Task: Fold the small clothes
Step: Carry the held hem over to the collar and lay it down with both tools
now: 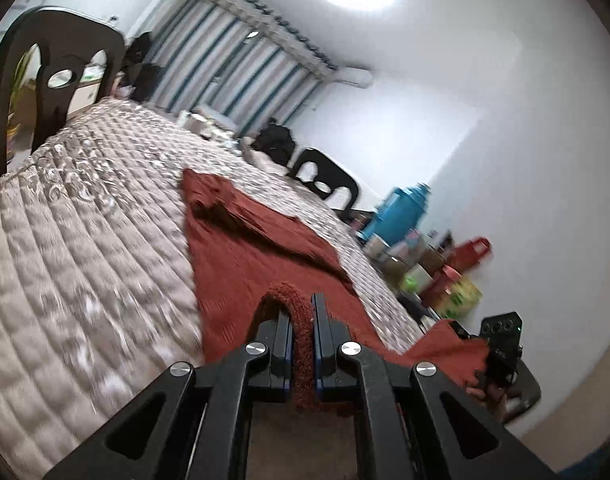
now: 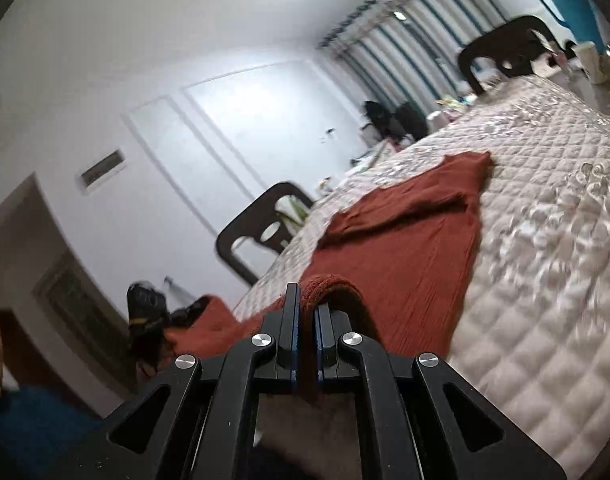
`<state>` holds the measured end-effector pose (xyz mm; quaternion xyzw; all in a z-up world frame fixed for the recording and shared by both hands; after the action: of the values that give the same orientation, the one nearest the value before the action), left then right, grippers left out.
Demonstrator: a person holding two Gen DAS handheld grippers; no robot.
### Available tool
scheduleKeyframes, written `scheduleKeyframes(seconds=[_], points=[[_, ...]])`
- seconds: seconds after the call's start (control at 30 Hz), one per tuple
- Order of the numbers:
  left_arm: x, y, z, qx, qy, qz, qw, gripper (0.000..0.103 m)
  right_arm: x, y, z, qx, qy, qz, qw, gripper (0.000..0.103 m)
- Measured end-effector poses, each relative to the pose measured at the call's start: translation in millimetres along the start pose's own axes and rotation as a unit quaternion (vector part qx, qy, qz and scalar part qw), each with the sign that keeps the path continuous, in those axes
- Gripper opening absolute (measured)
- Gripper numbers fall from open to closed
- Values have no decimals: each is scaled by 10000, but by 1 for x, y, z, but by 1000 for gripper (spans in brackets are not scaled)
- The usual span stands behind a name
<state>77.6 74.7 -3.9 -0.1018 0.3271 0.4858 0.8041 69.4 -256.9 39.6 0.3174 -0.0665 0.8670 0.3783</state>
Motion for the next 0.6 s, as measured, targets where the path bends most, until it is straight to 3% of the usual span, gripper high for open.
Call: scheduleKeyframes(seconds=[0.2, 0.3, 0.4, 0.5, 0.6], points=[[45, -52, 9, 270, 454, 857, 9949, 9, -60, -39, 21, 155, -749, -1014, 9919, 6], [70, -76, -4, 641, 732, 1256, 9873, 9, -99, -51, 11, 375, -1287, -1503, 9795, 7], [83, -86, -20, 903, 933, 1384, 9818, 9, -123, -55, -3, 579, -1676, -1777, 9680, 7], [82, -81, -25, 959, 989, 1281, 9822, 10, -126, -53, -8, 666, -1763, -1760, 9662, 13], [73, -76, -25, 1027, 888, 1106, 9845, 11, -107, -49, -6, 791, -1389, -1415, 9769, 14]])
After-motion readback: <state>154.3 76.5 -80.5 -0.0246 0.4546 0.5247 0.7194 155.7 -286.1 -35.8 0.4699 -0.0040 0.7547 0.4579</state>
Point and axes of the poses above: each gripper's, at about its wrist camera, not at the fingertips, and y roughly against the way its jaws point, x to its left, z to its top, the point moved 8 cm from there along -y, roughly the way its jaws point, and after that the axes turned 13 degrees about -x, right-handed, at the moved point
